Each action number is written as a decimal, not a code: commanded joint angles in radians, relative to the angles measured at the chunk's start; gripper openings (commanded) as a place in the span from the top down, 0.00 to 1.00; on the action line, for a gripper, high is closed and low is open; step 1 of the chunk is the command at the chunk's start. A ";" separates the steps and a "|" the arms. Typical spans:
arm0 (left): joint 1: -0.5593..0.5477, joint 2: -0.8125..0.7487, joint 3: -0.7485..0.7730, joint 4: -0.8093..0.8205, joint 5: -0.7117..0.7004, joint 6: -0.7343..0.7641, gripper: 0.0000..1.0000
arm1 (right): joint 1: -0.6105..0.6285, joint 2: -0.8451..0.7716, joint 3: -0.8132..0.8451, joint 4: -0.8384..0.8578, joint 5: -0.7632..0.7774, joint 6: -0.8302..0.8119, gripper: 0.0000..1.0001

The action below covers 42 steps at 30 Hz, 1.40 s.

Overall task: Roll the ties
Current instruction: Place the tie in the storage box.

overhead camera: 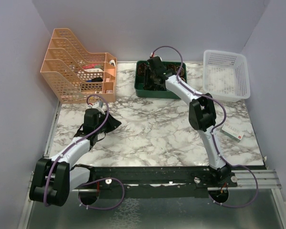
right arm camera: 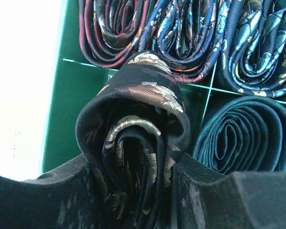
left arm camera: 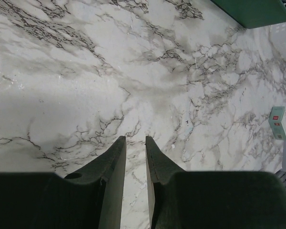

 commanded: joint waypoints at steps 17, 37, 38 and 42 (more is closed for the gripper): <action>0.006 0.020 -0.012 0.037 0.026 -0.007 0.76 | 0.001 -0.043 0.061 -0.093 0.140 -0.095 0.80; 0.006 0.038 -0.013 0.059 0.038 -0.013 0.77 | 0.001 0.039 0.061 -0.097 0.067 -0.096 0.78; 0.006 0.038 -0.014 0.061 0.038 -0.013 0.77 | 0.002 0.042 0.059 -0.097 0.069 -0.097 0.78; 0.006 0.043 -0.015 0.064 0.043 -0.014 0.77 | 0.004 0.050 0.042 -0.082 0.082 -0.093 0.77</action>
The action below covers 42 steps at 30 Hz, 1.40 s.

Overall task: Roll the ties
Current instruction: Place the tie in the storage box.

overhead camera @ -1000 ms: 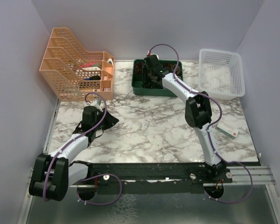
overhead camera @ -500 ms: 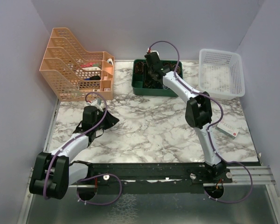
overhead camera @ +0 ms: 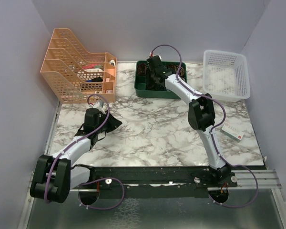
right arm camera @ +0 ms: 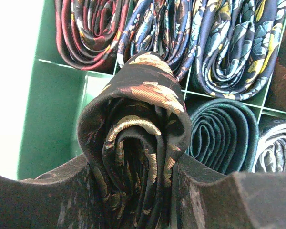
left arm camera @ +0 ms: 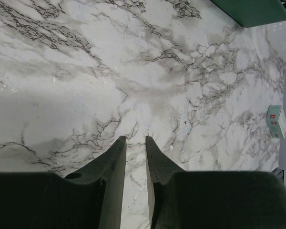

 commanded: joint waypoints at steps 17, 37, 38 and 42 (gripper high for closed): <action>0.006 0.012 -0.014 0.025 0.032 -0.002 0.77 | 0.011 0.065 -0.026 -0.011 0.024 -0.010 0.68; 0.006 0.009 -0.011 0.024 0.046 -0.002 0.77 | 0.012 -0.036 0.012 -0.010 0.009 -0.051 0.20; 0.006 0.010 -0.011 0.025 0.047 -0.003 0.77 | 0.012 -0.049 0.013 -0.007 0.009 -0.054 0.19; 0.006 0.012 -0.012 0.029 0.053 -0.004 0.77 | 0.012 -0.070 0.018 -0.022 0.019 -0.062 0.09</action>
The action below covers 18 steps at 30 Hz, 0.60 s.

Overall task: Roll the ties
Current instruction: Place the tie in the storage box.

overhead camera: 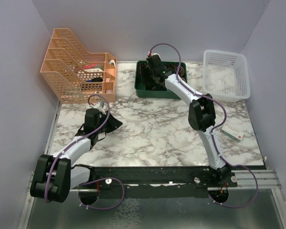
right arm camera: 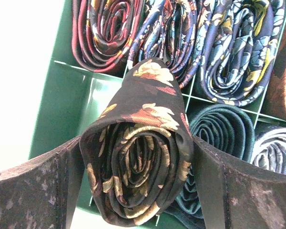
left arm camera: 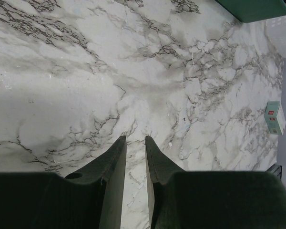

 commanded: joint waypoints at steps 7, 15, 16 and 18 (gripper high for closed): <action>0.006 -0.002 -0.003 0.019 0.036 -0.001 0.77 | -0.001 -0.095 0.066 -0.071 0.020 -0.037 0.00; 0.006 -0.099 0.013 -0.038 -0.012 0.025 0.55 | -0.001 -0.299 -0.072 -0.020 0.021 -0.057 0.00; 0.006 -0.118 0.019 -0.055 -0.024 0.036 0.46 | 0.000 -0.353 -0.140 0.012 0.024 -0.057 0.00; 0.006 -0.159 0.041 -0.114 -0.061 0.056 0.25 | -0.001 -0.478 -0.305 0.109 0.020 -0.068 0.00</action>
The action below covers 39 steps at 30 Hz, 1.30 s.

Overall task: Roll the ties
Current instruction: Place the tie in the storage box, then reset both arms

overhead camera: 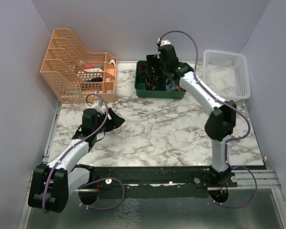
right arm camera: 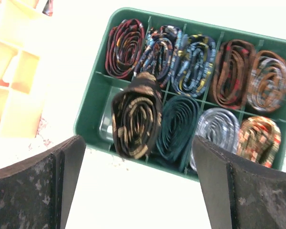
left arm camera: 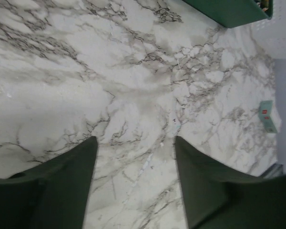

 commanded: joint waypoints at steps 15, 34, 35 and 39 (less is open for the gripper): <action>0.006 -0.189 0.338 -0.497 -0.274 0.171 0.01 | -0.046 -0.917 -0.985 0.245 0.291 0.016 0.00; 0.006 -0.306 0.513 -0.606 -0.507 0.406 0.01 | -0.365 -1.062 -1.023 0.108 -0.182 0.019 0.00; 0.006 -0.322 0.507 -0.608 -0.519 0.409 0.01 | -0.365 -1.064 -1.029 0.119 -0.207 0.010 0.00; 0.006 -0.344 0.487 -0.605 -0.509 0.431 0.01 | -0.365 -1.078 -1.049 0.163 -0.277 -0.009 0.00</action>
